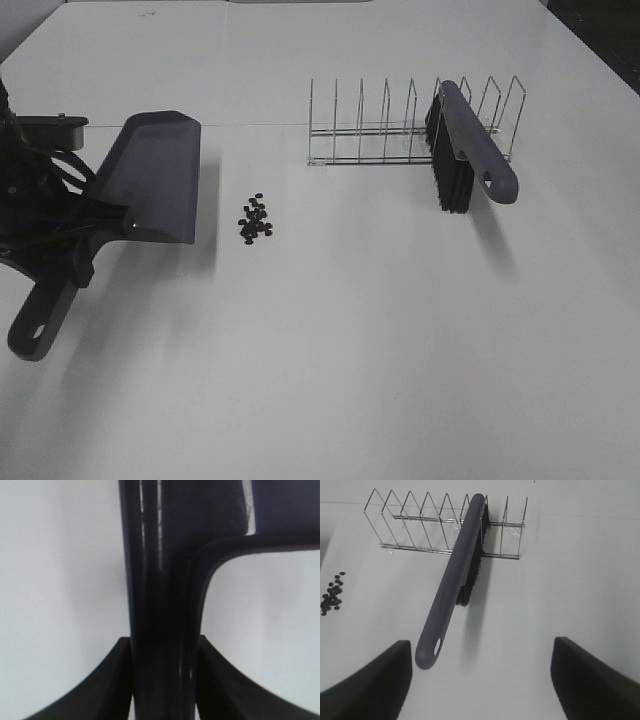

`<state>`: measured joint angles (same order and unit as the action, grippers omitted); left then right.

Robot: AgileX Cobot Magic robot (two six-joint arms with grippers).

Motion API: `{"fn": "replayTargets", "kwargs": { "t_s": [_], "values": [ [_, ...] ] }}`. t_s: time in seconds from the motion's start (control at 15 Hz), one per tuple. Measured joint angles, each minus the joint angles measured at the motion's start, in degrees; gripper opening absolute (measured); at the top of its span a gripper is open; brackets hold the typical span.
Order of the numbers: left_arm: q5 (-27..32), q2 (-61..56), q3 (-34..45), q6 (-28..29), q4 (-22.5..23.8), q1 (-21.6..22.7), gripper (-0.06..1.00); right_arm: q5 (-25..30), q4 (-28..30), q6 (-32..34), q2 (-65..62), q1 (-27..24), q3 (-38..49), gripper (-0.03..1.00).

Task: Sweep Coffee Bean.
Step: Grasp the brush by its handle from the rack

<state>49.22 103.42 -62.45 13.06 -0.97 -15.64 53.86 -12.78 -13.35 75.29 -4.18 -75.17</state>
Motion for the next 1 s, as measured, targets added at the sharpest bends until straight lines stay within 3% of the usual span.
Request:
{"fn": "replayTargets", "kwargs": {
  "t_s": [0.27,0.53,0.67,1.0],
  "values": [
    [-0.7,0.0,0.0,0.0,0.0,0.0,0.34,8.3,0.9,4.3,18.4,0.9,-19.4,0.66],
    [-0.7,0.0,0.0,0.0,0.0,0.0,0.34,14.8,9.5,9.7,33.7,9.6,-35.5,0.65],
    [-0.9,0.0,0.0,0.0,0.0,0.0,0.34,15.8,10.9,11.6,42.2,12.3,-43.7,0.64],
    [-1.3,0.0,0.0,0.0,0.0,0.0,0.34,15.9,10.9,13.3,53.3,12.5,-48.5,0.61]
  ]
}}
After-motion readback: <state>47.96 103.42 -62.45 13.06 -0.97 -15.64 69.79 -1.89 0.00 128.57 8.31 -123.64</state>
